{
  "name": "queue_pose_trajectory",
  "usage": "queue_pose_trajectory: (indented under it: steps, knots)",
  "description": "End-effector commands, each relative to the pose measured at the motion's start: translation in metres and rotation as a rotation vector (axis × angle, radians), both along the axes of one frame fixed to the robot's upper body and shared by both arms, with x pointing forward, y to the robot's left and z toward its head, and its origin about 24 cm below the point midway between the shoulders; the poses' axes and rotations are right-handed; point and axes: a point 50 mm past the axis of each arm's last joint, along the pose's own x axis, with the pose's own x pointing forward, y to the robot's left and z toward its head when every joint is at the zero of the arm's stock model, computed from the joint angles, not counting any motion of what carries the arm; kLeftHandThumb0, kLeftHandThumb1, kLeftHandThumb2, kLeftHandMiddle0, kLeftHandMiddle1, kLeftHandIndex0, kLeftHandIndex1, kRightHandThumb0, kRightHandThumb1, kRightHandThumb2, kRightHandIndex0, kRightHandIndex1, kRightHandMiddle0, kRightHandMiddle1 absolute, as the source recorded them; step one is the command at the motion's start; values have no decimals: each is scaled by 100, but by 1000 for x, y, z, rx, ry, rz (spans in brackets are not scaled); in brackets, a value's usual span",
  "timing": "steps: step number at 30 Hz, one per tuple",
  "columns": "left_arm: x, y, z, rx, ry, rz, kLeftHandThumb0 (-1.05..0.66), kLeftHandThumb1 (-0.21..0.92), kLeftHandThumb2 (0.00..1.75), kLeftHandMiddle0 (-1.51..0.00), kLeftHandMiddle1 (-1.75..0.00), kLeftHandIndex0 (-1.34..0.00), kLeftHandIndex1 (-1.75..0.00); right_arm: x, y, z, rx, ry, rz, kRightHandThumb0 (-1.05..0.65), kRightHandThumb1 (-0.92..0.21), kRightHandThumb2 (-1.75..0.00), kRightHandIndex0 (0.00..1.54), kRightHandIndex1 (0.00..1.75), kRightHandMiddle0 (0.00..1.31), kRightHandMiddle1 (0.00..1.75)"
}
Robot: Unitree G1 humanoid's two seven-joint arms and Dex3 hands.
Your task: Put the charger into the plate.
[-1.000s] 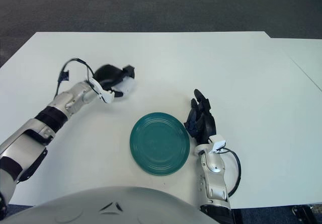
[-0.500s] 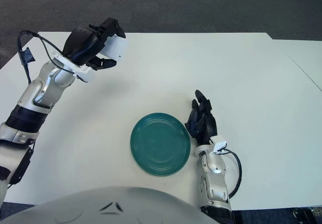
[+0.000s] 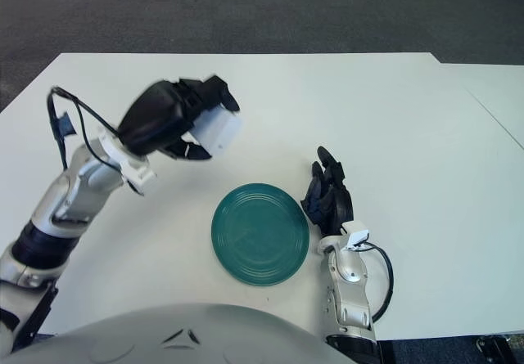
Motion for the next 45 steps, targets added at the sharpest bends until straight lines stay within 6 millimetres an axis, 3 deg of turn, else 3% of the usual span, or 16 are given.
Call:
queue_pose_trajectory:
  steps: [1,12,18,28,40,45]
  knots:
    - [-7,-8,-7,30,39,-17,-50,24,140,-117,-175,-66,-175,-16,0,-26,31,167,-28,-85,-92,-84,12,0,0,45]
    - [-23,-46,-31,187,99,-177,-48,29,134,-118,-175,-63,-175,-14,0,-23,66,148,-40,-80,-92,-84,9,0,0,46]
    - [-43,-74,-59,270,84,-271,-48,30,133,-117,-175,-62,-175,-13,2,-24,94,138,-55,-78,-92,-84,11,1,0,48]
    - [-35,-73,-82,313,65,-333,-48,29,134,-114,-175,-63,-175,-17,12,-9,62,122,-54,-78,-92,-84,15,2,0,52]
    - [-26,-85,-100,359,86,-328,-46,37,124,-114,-175,-57,-175,-18,16,-6,48,170,-41,-80,-92,-86,15,1,0,50]
    - [-26,-90,-111,354,103,-330,-46,35,126,-112,-175,-58,-175,-19,16,-6,48,186,-39,-81,-92,-87,15,1,0,49]
